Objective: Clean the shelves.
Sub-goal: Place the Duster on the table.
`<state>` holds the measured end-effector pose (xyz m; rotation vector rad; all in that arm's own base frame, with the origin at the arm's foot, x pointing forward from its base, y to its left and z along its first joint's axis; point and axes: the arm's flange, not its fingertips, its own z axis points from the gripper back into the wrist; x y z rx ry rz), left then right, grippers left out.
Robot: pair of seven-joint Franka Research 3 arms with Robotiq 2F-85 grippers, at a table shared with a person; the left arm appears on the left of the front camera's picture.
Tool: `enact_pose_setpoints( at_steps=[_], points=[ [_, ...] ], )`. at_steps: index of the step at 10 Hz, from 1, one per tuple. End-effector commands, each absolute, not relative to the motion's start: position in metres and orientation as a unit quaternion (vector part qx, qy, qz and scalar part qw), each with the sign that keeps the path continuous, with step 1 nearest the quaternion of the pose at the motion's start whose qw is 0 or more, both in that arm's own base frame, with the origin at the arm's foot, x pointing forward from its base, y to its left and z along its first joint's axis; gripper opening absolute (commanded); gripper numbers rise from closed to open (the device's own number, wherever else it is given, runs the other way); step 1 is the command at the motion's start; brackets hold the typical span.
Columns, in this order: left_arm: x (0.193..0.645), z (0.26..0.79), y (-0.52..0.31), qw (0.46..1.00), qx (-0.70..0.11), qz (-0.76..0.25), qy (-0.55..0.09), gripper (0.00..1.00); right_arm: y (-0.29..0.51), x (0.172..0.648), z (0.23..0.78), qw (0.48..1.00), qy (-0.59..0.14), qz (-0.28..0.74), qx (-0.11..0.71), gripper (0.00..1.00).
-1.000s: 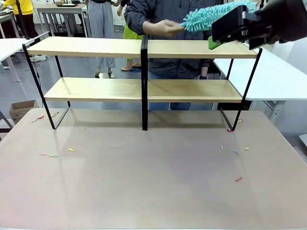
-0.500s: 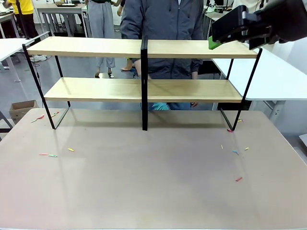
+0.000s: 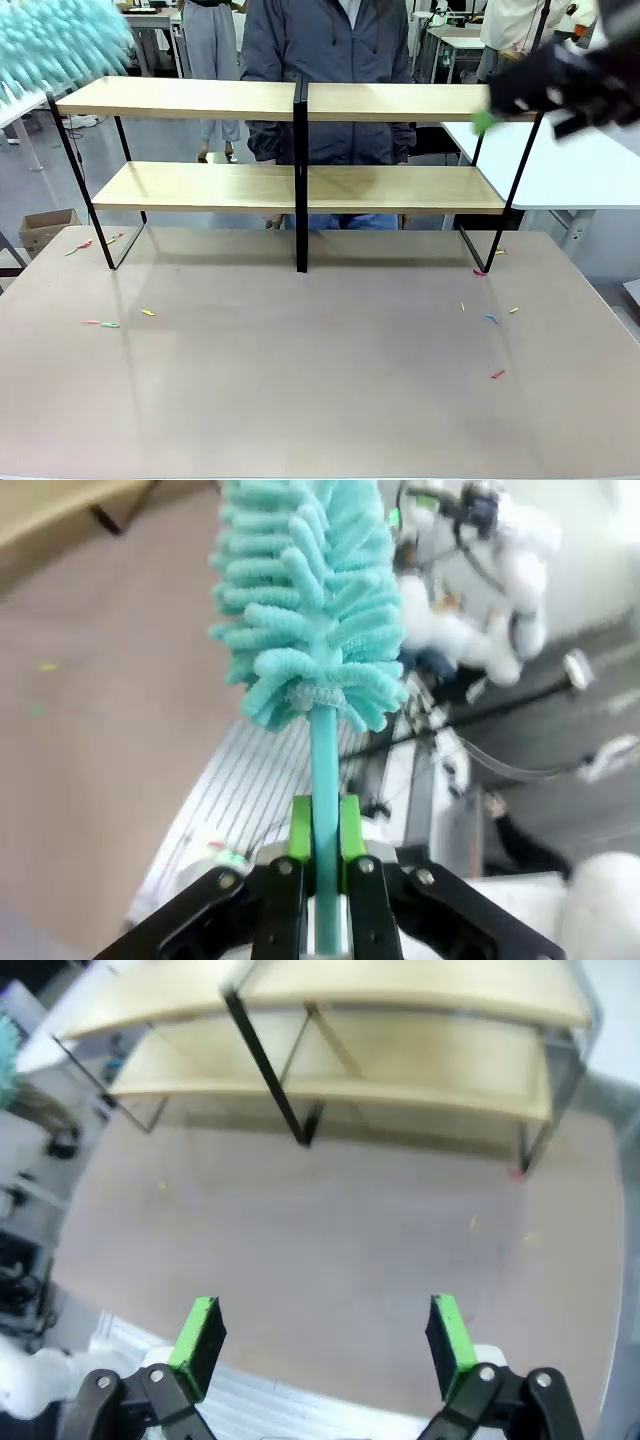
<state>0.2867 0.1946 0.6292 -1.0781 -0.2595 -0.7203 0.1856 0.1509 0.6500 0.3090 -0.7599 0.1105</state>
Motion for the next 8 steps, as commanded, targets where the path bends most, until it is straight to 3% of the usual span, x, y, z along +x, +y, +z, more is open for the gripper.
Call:
enact_pose_setpoints(
  at_steps=[1, 2, 3, 5, 6, 7, 8],
  points=[
    [0.307, 0.599, 0.175, 0.770, -0.423, -0.477, -0.028, 0.12, 0.047, 0.184, 0.616, 0.936, -0.241, -0.048, 0.253, 1.00],
    [0.321, 0.578, 0.160, 0.764, -0.421, -0.489, 0.009, 0.12, 0.000, 0.198, 0.562, 0.907, -0.161, -0.079, 0.380, 1.00],
    [0.342, 0.550, 0.146, 0.773, -0.390, -0.497, 0.054, 0.12, -0.021, 0.208, 0.517, 0.877, -0.129, -0.100, 0.452, 1.00],
    [0.363, 0.517, 0.138, 0.745, -0.381, -0.535, 0.112, 0.12, -0.027, 0.219, 0.440, 0.868, -0.121, -0.156, 0.456, 1.00],
    [0.376, 0.518, 0.143, 0.812, -0.414, -0.401, 0.090, 0.12, -0.004, 0.208, 0.431, 0.939, -0.155, -0.184, 0.245, 1.00],
    [0.357, 0.525, 0.128, 0.753, -0.396, -0.516, 0.102, 0.12, -0.069, 0.236, 0.564, 0.877, -0.144, -0.103, 0.446, 1.00],
    [0.357, 0.525, 0.128, 0.753, -0.396, -0.516, 0.102, 0.12, -0.089, 0.253, 0.540, 0.893, -0.138, -0.149, 0.402, 1.00]
  ],
)
